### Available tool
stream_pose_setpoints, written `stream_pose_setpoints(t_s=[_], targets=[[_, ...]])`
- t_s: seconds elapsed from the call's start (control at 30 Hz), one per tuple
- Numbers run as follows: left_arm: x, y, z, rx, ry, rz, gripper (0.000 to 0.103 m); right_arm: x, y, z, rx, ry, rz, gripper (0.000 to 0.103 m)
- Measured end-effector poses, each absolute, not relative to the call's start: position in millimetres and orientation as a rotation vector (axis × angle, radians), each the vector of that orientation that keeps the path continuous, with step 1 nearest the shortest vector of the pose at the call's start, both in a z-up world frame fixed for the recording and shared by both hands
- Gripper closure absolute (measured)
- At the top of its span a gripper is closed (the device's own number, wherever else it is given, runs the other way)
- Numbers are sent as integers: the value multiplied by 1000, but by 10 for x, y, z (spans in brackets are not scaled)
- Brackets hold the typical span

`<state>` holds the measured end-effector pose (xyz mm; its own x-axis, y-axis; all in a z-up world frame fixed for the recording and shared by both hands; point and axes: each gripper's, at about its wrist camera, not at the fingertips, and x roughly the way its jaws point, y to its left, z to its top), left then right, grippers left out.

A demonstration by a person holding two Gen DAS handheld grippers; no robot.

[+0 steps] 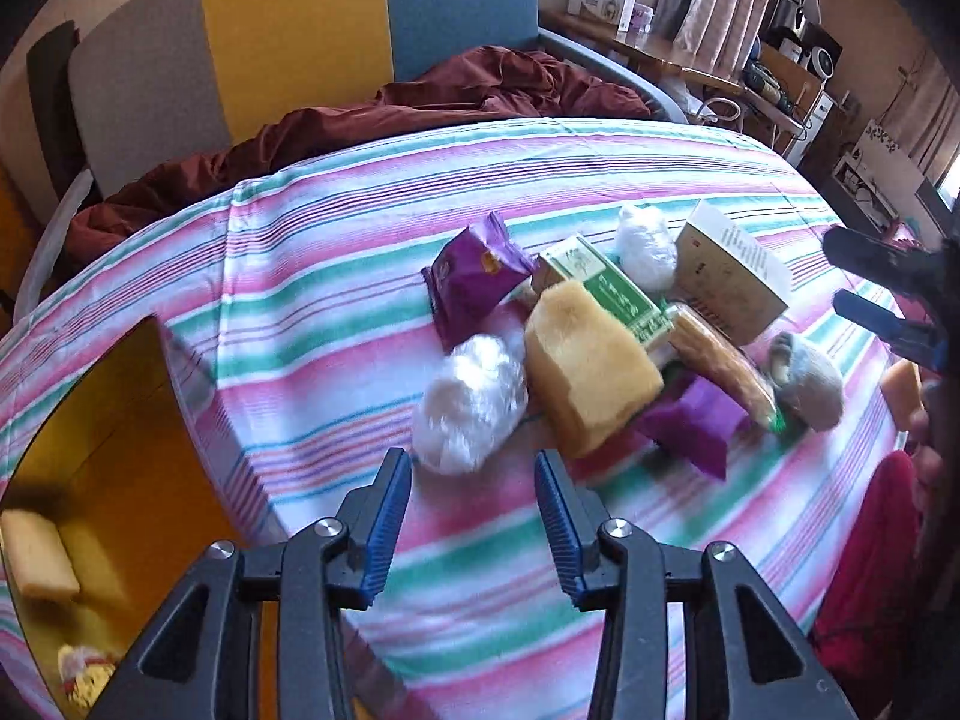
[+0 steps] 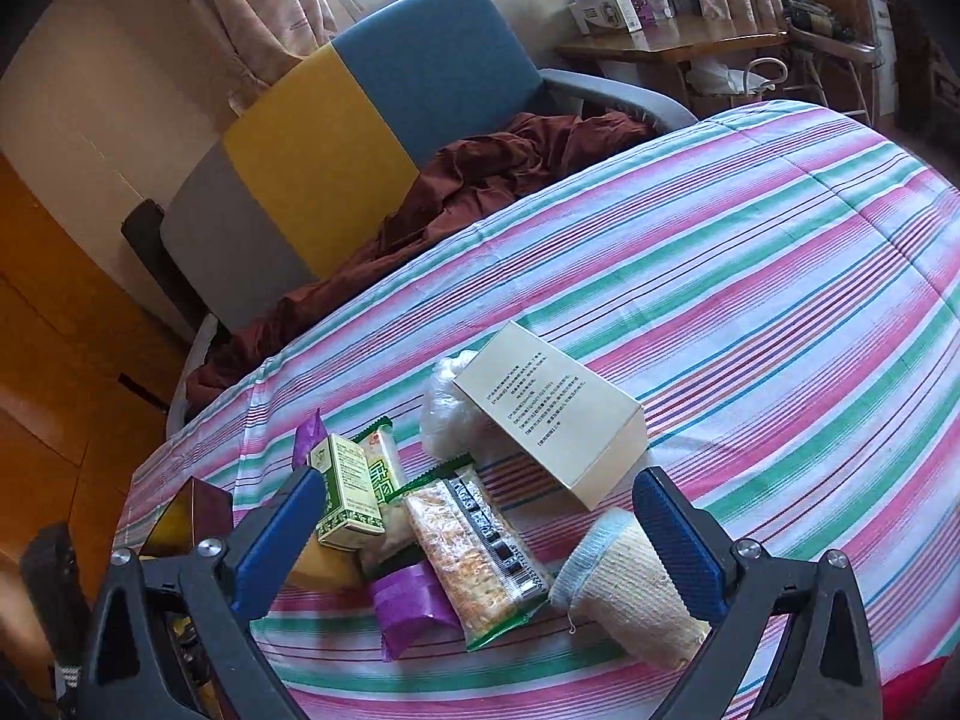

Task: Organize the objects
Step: 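Grasp the clear plastic bag bundle with the left tool, then grasp the purple wrapped snack with the right tool while the left tool holds the bag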

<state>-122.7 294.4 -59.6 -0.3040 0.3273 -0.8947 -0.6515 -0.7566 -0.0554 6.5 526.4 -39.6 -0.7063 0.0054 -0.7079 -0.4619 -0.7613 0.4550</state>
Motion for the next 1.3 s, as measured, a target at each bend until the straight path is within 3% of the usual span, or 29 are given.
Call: stream_pose_setpoints(t_s=[0.3,0.37,0.47,0.77,0.93,1.2,1.3], targets=[[-1513,3357,-903,-1342,542,2054,59,70,5286,-398,-1030,962,2527,0],[-1550,3383,-996,-1392,506,2035,66,60,5286,-403,-1035,965,2528,0],[-1455,3374,-992,-1376,491,2047,67,63,5279,-381,-1023,944,2530,0],[-648,3150,-895,-1274,463,2045,67,55,5268,-390,-1039,916,2521,0],[-44,3102,-993,-1146,532,2026,67,68,5274,-399,-1040,952,2532,0],[161,2928,-1031,-1037,460,2050,67,-96,4893,-438,-1244,1151,2783,20],[122,2888,-1036,-1041,423,2039,67,-169,4711,-483,-1365,1050,2796,32]])
